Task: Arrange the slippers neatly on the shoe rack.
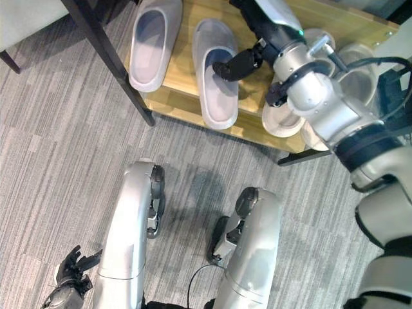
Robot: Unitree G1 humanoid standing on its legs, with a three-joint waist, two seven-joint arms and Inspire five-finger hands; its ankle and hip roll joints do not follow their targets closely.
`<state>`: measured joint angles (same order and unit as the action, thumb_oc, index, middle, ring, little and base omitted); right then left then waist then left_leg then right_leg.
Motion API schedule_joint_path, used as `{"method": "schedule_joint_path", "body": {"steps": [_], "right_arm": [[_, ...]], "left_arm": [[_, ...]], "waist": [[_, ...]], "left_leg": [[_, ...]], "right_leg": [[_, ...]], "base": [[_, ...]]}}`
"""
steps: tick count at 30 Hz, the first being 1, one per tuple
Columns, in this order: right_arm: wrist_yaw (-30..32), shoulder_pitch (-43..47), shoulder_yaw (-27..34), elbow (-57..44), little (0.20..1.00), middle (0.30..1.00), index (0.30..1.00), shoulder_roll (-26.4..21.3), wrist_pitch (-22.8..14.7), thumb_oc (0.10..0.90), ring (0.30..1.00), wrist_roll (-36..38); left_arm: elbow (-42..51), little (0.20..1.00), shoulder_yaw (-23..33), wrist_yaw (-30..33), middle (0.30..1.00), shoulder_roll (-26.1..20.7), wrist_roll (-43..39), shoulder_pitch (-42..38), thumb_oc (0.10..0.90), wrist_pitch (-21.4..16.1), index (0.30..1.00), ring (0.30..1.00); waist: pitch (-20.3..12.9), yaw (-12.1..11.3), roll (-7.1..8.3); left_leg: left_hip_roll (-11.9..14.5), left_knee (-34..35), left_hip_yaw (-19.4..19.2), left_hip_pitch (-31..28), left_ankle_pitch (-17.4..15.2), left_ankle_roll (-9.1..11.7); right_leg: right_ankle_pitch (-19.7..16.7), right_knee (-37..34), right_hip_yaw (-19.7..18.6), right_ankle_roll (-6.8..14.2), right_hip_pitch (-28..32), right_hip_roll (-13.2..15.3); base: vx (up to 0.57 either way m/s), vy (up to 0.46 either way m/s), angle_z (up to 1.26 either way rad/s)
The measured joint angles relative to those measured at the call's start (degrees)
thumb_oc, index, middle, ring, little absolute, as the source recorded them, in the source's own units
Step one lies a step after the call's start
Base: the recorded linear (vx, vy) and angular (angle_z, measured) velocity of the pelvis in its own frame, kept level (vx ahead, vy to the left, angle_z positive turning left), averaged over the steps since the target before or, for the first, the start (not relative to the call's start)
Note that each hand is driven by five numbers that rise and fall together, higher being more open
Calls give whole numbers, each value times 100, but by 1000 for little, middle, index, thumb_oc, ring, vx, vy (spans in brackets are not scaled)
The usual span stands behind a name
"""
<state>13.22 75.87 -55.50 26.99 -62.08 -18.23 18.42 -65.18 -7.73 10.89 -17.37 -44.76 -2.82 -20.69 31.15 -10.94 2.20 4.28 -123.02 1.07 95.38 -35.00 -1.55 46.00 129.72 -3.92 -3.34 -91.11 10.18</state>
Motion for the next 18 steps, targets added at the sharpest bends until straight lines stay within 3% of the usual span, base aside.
{"method": "schedule_joint_path", "body": {"steps": [8,18], "right_arm": [[265,-1536,1341,-1493,900,900,900,-273,-245,800,900,-683],[343,-2276,1814,-2076,900,900,900,-301,-245,800,900,-1182]], "left_arm": [[138,900,122,112,900,10,224,-25,800,-65,900,900],[332,900,172,129,900,10,237,-36,800,-83,900,900]], "waist": [[3,160,6],[8,343,17]], "left_leg": [[3,-5,18,-11,-1,3],[16,-17,34,-13,-4,8]], "right_leg": [[0,-4,21,-1,19,-7],[0,-1,34,-1,26,-16]], "base": [[0,0,0],[-4,-1,0]]}}
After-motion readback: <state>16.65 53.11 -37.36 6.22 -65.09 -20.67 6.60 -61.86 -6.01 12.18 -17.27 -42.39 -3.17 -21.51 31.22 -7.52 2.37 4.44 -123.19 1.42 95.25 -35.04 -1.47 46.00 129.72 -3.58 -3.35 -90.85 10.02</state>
